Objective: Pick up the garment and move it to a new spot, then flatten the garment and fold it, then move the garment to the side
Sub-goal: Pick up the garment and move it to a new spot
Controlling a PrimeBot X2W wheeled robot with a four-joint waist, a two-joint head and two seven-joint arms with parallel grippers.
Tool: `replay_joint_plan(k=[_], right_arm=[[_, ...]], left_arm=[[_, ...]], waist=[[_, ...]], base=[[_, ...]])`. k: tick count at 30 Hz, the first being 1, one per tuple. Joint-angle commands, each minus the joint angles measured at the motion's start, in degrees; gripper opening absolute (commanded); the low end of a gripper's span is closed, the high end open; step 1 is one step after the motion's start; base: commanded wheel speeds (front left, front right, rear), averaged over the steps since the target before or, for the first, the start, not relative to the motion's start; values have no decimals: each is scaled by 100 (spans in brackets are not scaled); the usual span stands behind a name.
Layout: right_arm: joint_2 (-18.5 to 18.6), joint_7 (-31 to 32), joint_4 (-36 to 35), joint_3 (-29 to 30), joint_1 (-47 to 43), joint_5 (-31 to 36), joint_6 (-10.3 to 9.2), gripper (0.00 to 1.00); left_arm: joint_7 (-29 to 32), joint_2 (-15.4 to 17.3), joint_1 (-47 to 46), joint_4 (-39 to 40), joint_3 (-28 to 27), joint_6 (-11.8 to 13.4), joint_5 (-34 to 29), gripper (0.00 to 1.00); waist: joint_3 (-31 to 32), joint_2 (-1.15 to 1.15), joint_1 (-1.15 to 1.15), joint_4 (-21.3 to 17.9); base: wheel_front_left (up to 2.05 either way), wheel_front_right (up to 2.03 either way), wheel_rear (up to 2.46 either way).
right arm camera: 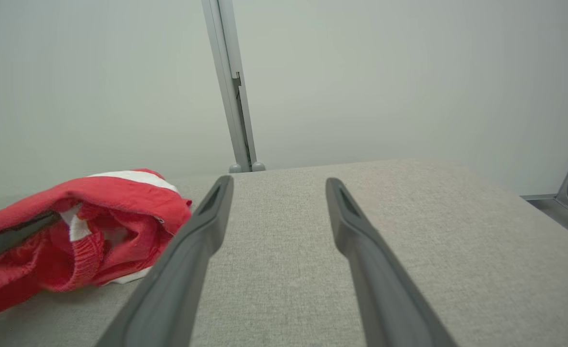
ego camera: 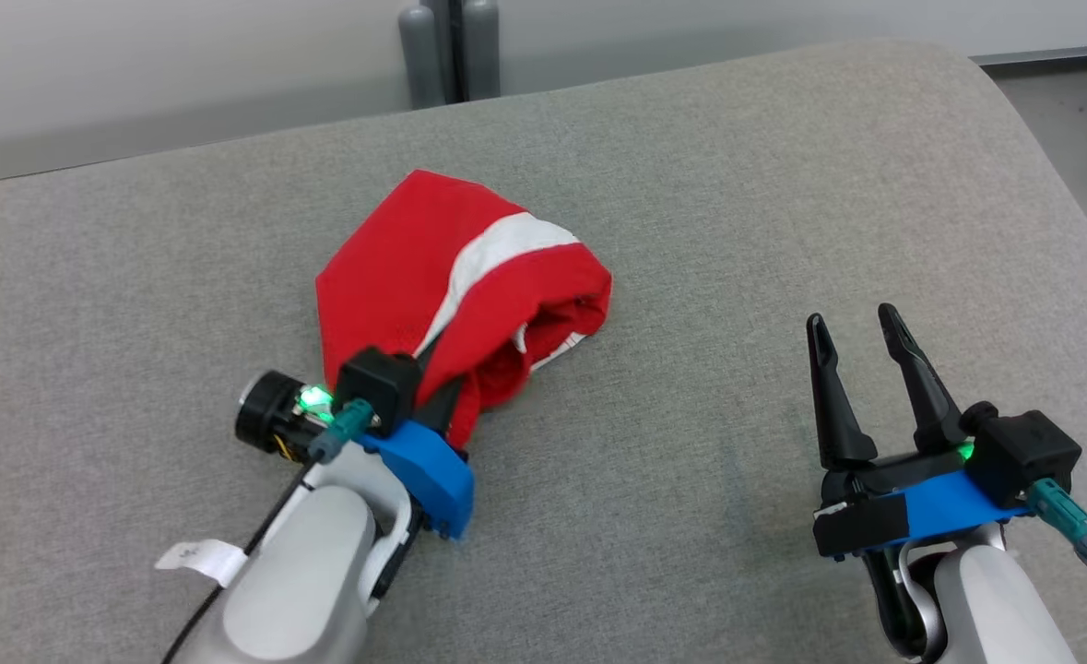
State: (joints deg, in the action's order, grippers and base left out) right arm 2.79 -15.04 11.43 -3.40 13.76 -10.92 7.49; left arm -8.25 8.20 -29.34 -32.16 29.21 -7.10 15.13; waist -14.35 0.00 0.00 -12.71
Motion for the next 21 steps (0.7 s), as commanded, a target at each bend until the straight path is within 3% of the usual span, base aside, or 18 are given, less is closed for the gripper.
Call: replay_joint_plan(k=[1,2,7,14,21], right_arm=[[18,-22,4,-15,-30,41,1,100],[19,-22,15,-3,-49,54,1,100],[19,-21,73,-20,-112,89,1,100],[19,-22,145,-38,-215,102,1,100],[19,-22,118,85,-311,117,1,100]], left_arm=[[-54,-27,64,-72,81,-26,-14,5],[-95,-69,102,-134,157,-30,5,99],[-350,-243,221,-202,425,-40,18,100],[-569,-350,165,306,570,-15,42,100],[-673,-113,312,900,56,358,207,100]], waist=[[32,0,0,40],[63,0,0,76],[241,0,0,241],[460,0,0,385],[581,0,0,588]], base=[[0,0,0],[0,0,0],[0,0,0],[0,0,0],[0,0,0]])
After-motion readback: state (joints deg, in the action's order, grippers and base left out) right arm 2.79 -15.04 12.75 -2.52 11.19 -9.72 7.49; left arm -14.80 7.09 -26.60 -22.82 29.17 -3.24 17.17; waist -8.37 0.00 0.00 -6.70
